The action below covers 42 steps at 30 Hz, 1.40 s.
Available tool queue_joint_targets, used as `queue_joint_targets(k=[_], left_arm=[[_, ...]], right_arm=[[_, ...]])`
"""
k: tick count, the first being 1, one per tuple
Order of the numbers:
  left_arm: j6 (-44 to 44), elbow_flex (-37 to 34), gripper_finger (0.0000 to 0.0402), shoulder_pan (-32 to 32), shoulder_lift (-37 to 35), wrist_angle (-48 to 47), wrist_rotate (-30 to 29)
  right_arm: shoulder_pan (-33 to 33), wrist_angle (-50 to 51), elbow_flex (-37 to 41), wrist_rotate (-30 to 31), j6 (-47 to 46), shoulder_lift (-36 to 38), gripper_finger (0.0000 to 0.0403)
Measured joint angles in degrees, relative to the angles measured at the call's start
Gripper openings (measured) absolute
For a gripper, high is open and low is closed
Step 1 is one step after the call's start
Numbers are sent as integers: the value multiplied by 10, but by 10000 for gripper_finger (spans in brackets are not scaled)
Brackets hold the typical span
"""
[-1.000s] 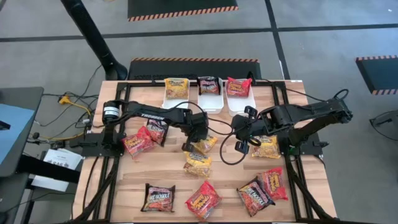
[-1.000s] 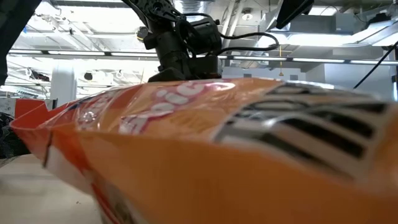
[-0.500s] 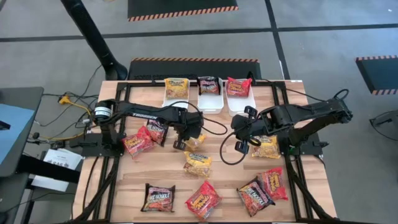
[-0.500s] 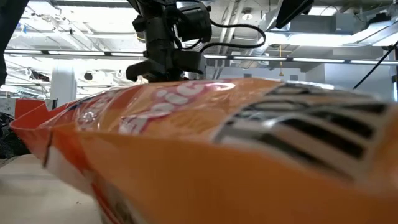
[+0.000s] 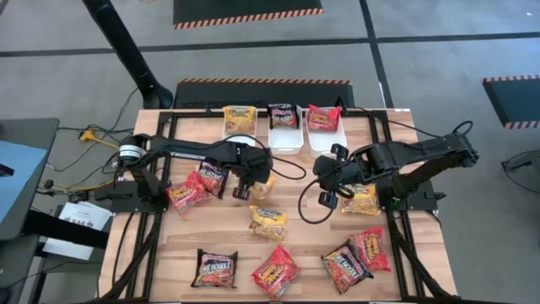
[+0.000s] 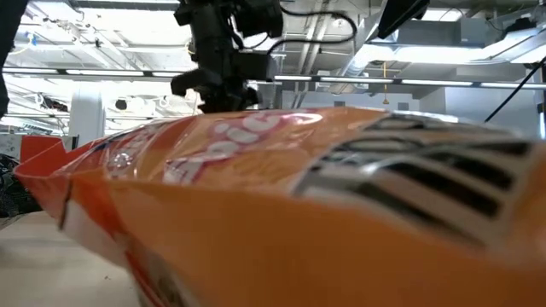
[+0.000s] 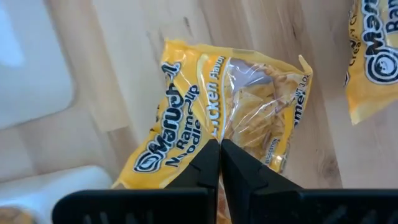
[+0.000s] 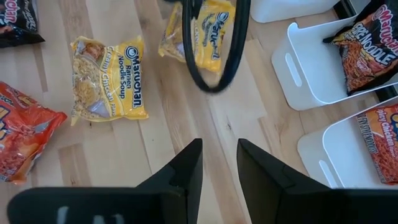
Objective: Sort Maruchan noodles
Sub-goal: Put the yellow noodle pack into the left white bin
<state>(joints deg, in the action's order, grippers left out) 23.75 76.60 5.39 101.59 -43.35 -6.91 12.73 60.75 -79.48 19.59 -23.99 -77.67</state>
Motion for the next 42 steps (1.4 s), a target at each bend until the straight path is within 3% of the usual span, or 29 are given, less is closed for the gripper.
queue_joint_targets(k=[5,12,21,28,36,42], left_arm=[[1,1,0,0,-42,-2,-25],[7,1,0,8,-102,-21,-107],[59,1,0,76,-151,29,-219],[97,2,0,173,-145,81,-214],[88,2,0,274,-140,121,-134],[86,2,0,312,-106,131,-100]], right_arm=[[0,0,0,0,0,0,123],[0,0,0,1,0,0,123],[0,0,0,1,0,0,123],[0,1,0,1,0,0,123],[0,1,0,1,0,0,123],[0,0,0,1,0,0,123]])
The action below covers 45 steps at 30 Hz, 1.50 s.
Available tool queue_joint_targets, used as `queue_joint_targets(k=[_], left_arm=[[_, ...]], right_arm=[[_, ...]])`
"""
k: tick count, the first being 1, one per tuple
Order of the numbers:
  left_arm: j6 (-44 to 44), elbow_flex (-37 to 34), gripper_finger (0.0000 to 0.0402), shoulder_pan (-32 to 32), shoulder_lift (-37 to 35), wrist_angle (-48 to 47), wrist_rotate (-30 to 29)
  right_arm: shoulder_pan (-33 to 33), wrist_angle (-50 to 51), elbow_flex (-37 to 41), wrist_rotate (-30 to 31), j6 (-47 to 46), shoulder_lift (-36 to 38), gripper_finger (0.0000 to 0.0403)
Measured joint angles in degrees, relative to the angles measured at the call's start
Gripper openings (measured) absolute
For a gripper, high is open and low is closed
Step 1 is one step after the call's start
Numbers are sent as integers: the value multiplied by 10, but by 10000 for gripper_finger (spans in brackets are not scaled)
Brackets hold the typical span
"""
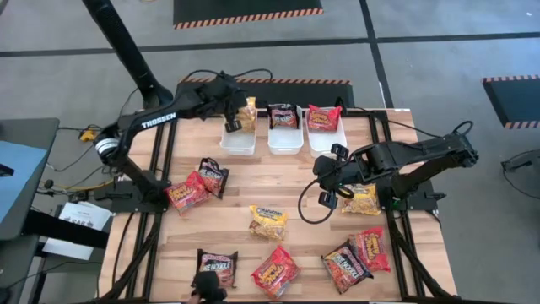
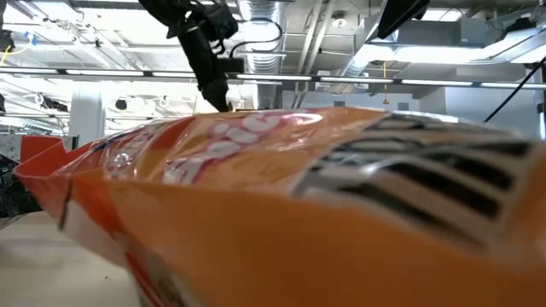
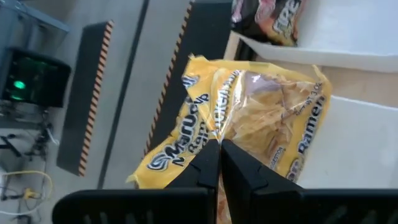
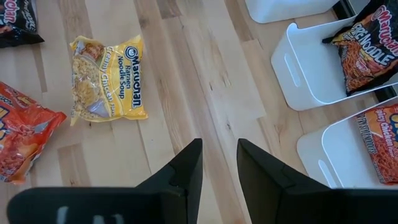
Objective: Sort Maruchan noodles
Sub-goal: Put the yellow noodle pack into the left white bin, then put the black noodle pack into the middle white bin
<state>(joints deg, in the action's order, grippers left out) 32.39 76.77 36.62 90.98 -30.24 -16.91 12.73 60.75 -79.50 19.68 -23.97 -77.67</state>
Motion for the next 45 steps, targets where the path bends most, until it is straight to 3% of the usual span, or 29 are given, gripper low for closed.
queue_joint_targets(k=[4,9,21,26,33,38,45], left_arm=[[-6,0,0,7,24,2,17],[-9,0,0,7,49,-1,-14],[-39,0,4,7,57,-16,3],[-68,0,32,8,57,-26,35],[-96,0,93,8,57,-36,32],[-121,0,104,8,57,-37,35],[-169,68,93,3,57,-150,145]], right_arm=[[0,0,0,0,0,0,123],[0,0,0,0,0,0,123],[0,1,0,0,0,0,123],[0,1,0,0,0,0,123],[0,1,0,-1,0,0,123],[0,1,0,-1,0,0,123],[0,1,0,-2,0,0,123]])
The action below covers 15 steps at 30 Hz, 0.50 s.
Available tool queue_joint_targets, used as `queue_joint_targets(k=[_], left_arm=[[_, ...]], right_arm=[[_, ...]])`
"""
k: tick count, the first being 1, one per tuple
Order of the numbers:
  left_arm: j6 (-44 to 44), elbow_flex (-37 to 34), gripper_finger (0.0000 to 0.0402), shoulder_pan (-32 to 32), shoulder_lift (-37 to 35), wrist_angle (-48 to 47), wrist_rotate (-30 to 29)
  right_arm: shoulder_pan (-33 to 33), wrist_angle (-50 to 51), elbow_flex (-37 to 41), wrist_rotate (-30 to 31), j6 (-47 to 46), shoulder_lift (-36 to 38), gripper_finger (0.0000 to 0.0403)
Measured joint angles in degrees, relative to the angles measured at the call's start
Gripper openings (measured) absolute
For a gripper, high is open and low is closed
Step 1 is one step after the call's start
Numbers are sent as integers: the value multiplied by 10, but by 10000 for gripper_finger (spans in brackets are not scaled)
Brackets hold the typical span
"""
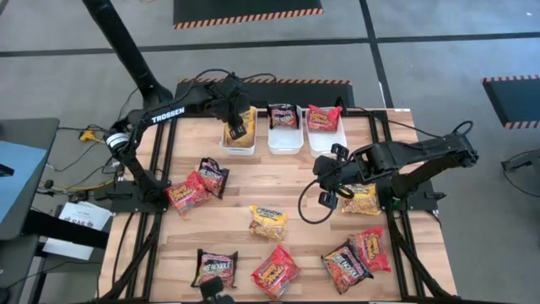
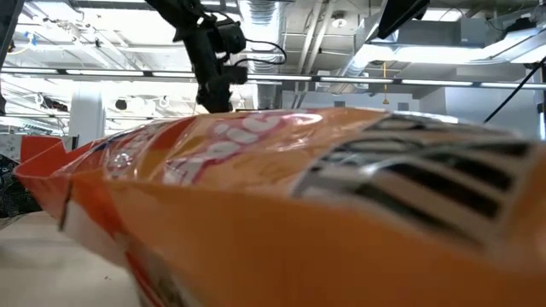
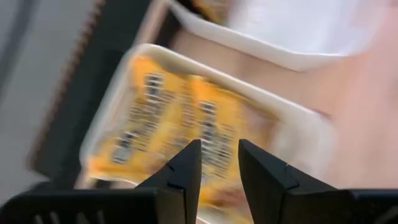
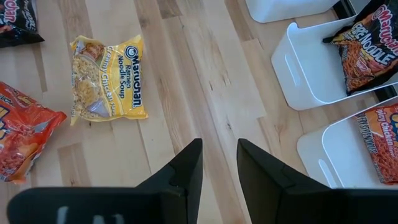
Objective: Sort Maruchan noodles
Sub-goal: Put the black noodle pack into the middle white bin
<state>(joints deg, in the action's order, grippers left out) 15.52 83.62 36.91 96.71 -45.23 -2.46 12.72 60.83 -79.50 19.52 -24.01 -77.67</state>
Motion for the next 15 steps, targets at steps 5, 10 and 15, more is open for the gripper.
queue_joint_targets(k=[5,10,15], left_arm=[[-29,53,91,-20,-1,-115,77],[-40,57,91,-59,-16,-191,136],[-70,57,91,-116,-40,-223,152]], right_arm=[[0,5,0,-1,0,0,123],[0,7,0,-2,0,0,133],[0,5,0,-41,-19,0,169]])
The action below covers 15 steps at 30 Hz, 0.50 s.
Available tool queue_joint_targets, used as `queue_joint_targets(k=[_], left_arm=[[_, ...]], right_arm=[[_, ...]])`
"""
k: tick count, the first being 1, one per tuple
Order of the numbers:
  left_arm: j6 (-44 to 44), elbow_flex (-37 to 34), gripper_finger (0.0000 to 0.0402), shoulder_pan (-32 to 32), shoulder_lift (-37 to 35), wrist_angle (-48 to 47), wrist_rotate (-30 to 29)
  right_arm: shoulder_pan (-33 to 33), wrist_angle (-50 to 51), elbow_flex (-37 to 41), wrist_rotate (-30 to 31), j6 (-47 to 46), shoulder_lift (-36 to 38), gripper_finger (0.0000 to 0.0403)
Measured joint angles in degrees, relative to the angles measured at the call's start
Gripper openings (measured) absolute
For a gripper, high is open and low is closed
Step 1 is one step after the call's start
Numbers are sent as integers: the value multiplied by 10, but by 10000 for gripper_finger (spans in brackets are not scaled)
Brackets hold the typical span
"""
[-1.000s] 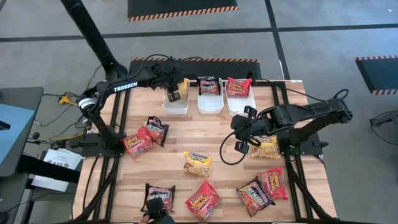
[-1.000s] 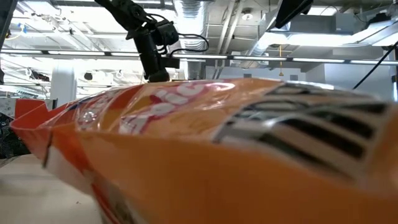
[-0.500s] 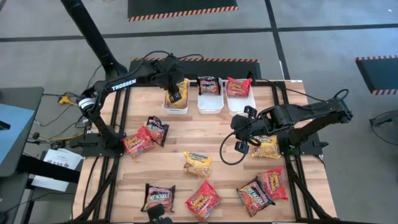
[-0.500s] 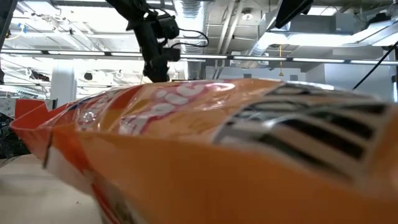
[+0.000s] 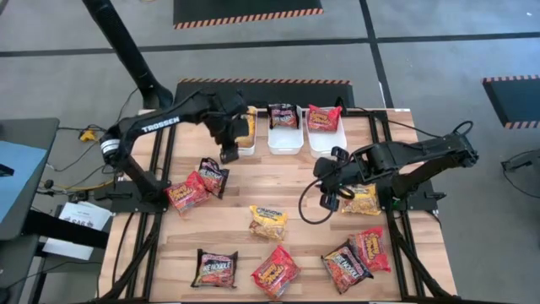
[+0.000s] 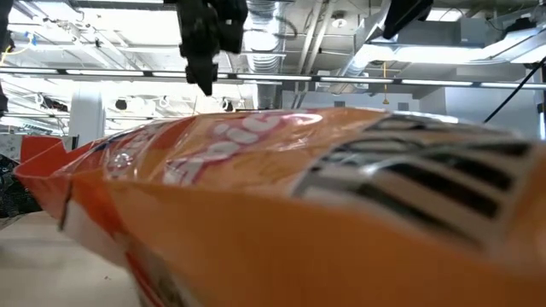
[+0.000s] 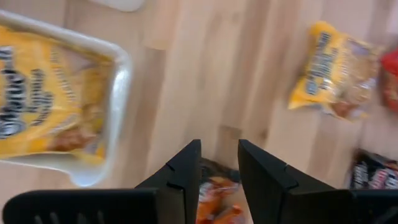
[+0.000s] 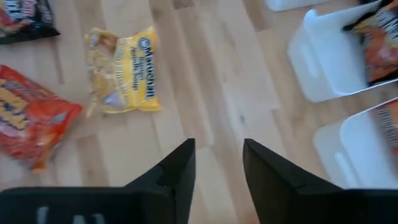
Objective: Sort Maruchan noodles
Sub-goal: Put the black noodle pack into the middle white bin
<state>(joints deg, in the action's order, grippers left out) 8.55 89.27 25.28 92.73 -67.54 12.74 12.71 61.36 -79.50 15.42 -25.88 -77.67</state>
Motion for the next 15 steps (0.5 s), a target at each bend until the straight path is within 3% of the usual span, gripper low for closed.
queue_joint_targets(k=[7,15], left_arm=[[-52,0,91,-88,-54,0,-18],[-110,-48,91,-190,-125,40,-117]], right_arm=[[3,29,0,-106,-123,0,216],[73,40,58,-151,-269,0,221]])
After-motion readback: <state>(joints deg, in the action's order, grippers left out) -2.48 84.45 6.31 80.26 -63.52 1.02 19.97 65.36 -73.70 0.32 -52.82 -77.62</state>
